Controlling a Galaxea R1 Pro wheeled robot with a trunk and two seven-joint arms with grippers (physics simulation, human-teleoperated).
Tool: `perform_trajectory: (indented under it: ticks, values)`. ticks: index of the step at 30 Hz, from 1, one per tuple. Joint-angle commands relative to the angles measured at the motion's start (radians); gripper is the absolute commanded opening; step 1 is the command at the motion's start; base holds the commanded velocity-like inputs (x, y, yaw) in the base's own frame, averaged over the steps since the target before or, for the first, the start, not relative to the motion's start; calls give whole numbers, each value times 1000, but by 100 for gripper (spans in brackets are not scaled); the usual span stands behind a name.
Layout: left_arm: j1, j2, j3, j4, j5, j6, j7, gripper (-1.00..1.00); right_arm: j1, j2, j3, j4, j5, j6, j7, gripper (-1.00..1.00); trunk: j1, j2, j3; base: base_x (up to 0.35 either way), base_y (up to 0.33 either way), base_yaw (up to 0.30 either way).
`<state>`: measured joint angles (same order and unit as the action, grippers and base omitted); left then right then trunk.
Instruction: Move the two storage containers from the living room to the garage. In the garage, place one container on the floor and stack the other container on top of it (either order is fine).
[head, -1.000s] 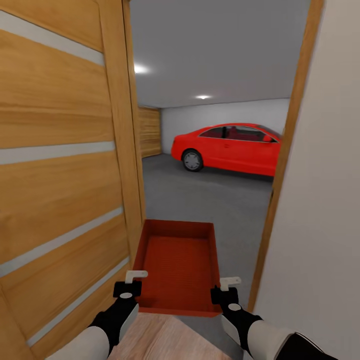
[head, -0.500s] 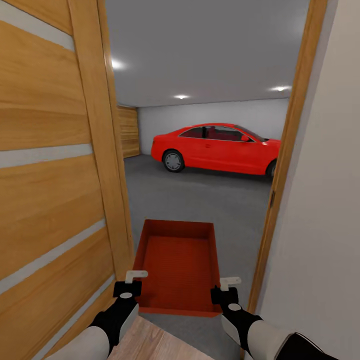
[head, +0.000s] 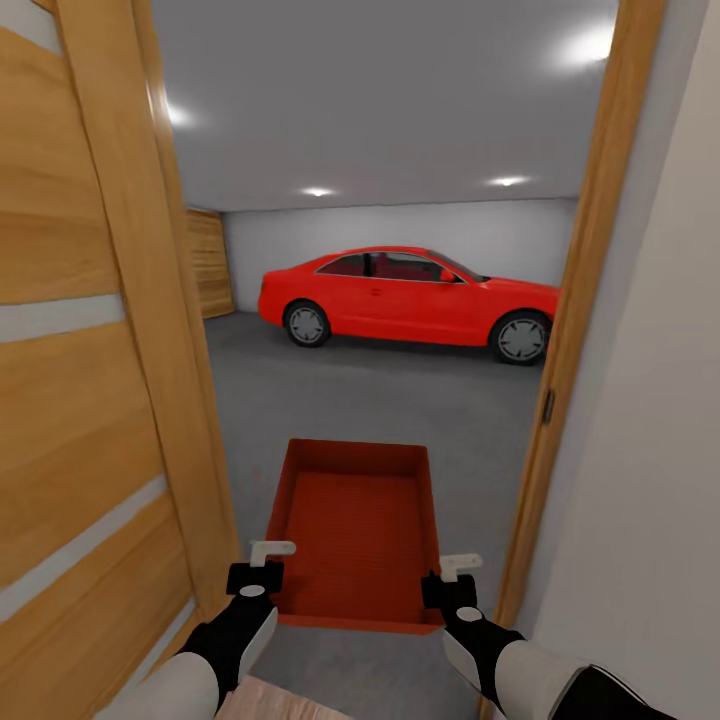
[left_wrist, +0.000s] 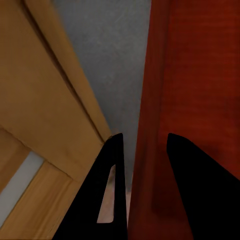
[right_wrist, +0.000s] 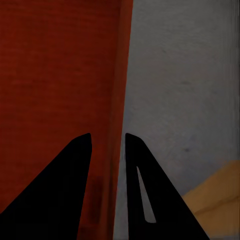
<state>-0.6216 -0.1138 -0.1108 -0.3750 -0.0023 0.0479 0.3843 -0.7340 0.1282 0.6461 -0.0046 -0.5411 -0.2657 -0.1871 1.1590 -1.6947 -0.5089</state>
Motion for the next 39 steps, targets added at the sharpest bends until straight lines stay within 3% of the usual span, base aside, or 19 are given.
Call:
perform_trajectory:
  ticks: [1, 29, 39]
  values:
    - [-1, -9, 15, -7, 87, 5, 8, -100, -1, 1, 1, 3, -23, -7, -40, -100, 0, -1, -1, 248, 239, -286]
    - [-1, -9, 14, -7, 87, 4, 8, -100, -1, 1, 1, 3, -23, -7, -40, -100, 0, -1, -1, 248, 239, -285]
    - [-1, -9, 16, -8, 87, 4, 10, -100, -1, 1, 1, 3, -23, -7, -40, -100, 0, -1, -1, 172, 160, -41]
